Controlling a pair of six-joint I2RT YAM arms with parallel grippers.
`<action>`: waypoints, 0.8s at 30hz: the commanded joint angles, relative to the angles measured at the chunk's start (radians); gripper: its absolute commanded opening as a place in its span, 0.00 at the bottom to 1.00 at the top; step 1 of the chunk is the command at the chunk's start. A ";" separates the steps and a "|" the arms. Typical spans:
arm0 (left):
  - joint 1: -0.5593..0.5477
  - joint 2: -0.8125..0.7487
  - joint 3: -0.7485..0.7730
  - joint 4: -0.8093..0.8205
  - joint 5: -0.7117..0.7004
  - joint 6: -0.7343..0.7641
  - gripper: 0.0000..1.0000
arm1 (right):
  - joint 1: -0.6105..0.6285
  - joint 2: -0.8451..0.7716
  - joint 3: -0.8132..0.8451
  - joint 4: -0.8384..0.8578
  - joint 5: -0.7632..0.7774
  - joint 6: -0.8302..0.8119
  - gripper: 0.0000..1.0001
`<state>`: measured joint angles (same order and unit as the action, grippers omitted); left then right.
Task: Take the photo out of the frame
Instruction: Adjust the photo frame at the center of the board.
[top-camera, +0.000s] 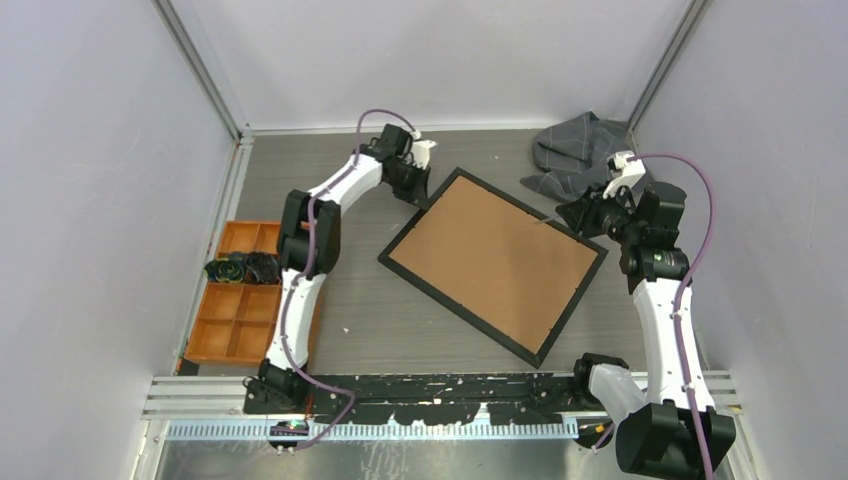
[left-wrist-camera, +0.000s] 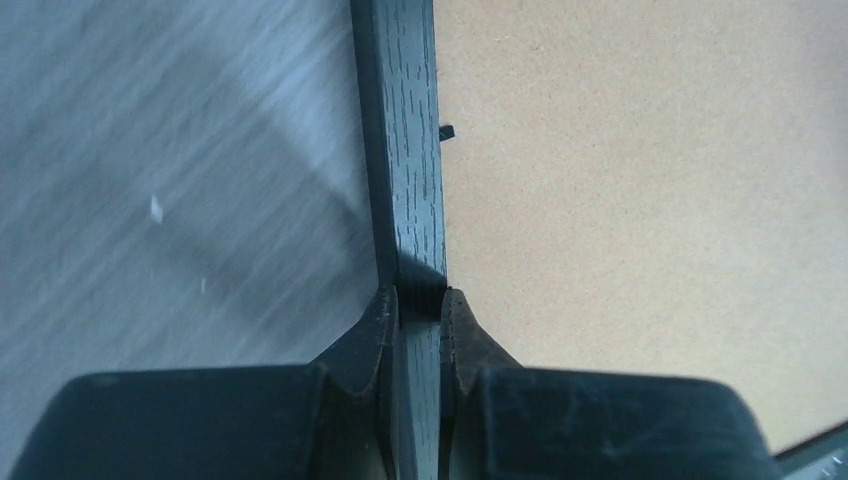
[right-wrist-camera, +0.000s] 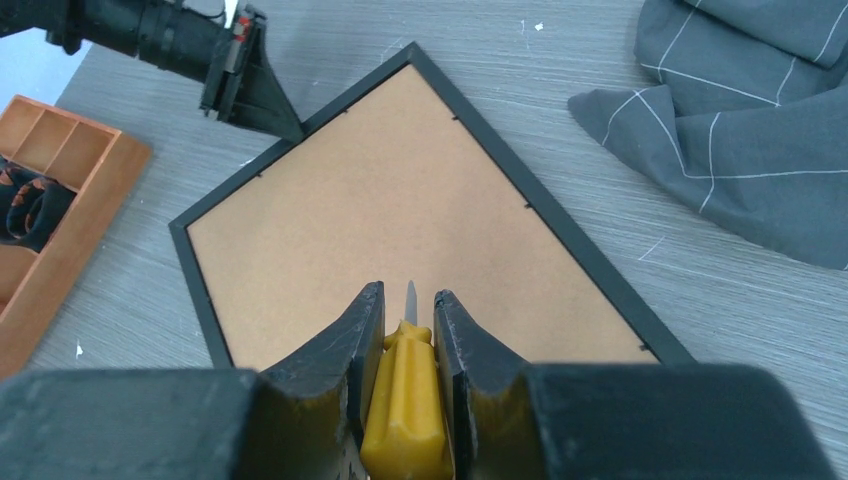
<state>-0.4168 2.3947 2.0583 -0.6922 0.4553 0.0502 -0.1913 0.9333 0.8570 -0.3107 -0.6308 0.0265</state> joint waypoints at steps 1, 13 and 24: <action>0.095 -0.107 -0.228 -0.046 -0.002 -0.086 0.00 | -0.003 -0.018 0.004 0.051 -0.020 0.015 0.01; 0.221 -0.383 -0.443 0.173 0.143 -0.184 0.17 | -0.004 -0.016 0.001 0.066 0.018 0.024 0.01; -0.005 -0.546 -0.342 -0.119 0.318 0.561 0.99 | -0.021 -0.028 0.023 0.064 0.254 0.055 0.01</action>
<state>-0.3233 1.9282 1.7123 -0.6296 0.6579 0.1741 -0.1959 0.9329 0.8520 -0.2985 -0.5060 0.0570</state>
